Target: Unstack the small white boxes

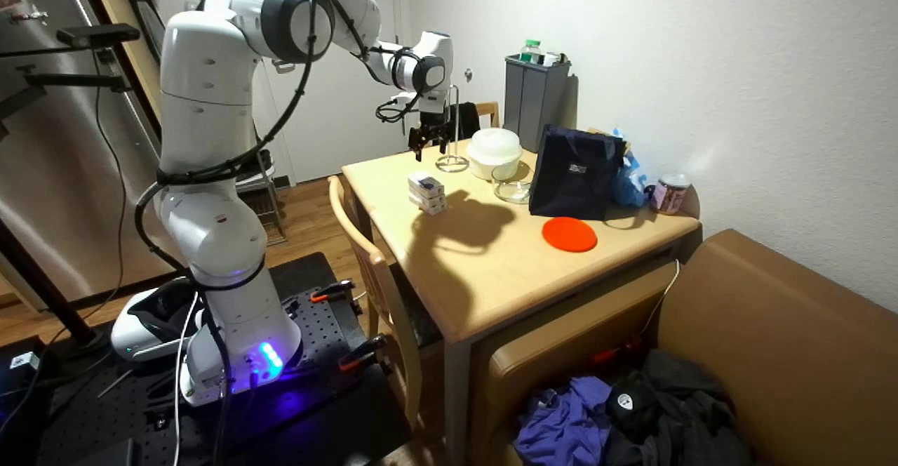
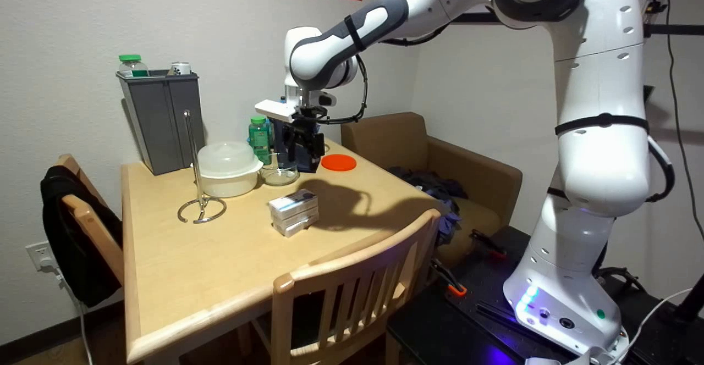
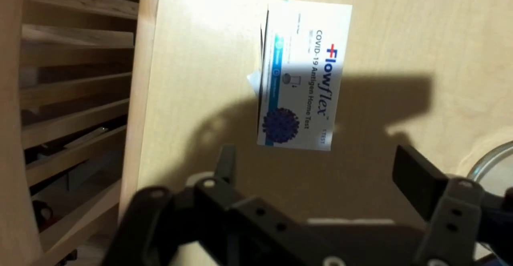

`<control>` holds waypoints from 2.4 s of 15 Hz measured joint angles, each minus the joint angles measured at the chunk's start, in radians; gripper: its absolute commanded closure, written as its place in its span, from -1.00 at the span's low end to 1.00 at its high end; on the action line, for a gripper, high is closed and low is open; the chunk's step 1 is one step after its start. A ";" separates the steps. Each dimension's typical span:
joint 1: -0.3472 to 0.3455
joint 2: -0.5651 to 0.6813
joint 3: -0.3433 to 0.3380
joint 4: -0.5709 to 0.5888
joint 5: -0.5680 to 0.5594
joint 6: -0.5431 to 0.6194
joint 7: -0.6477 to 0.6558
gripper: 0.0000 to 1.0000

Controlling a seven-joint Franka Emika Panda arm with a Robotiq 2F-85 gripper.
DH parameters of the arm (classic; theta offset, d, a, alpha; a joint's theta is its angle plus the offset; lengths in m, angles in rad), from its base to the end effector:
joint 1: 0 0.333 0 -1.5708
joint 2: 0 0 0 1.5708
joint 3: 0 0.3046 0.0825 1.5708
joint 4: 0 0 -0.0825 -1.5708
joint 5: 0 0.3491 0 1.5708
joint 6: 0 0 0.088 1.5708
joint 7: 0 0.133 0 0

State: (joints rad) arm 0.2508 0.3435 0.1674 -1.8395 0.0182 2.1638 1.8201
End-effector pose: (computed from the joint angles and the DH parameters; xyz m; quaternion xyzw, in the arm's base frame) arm 0.5490 0.2393 0.3270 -0.7574 0.6519 0.0352 0.0089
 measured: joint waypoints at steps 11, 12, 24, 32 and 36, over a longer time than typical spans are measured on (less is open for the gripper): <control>0.034 0.150 -0.022 0.143 0.013 -0.085 -0.046 -1.00; 0.034 0.152 -0.022 0.143 0.013 -0.083 -0.047 -1.00; 0.083 0.280 -0.035 0.136 0.012 0.078 -0.050 -1.00; 0.086 0.266 -0.055 0.111 0.012 0.145 -0.048 -0.17; 0.090 0.266 -0.055 0.110 0.012 0.145 -0.048 0.17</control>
State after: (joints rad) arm 0.3413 0.6098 0.1123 -1.7292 0.0306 2.3092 1.7720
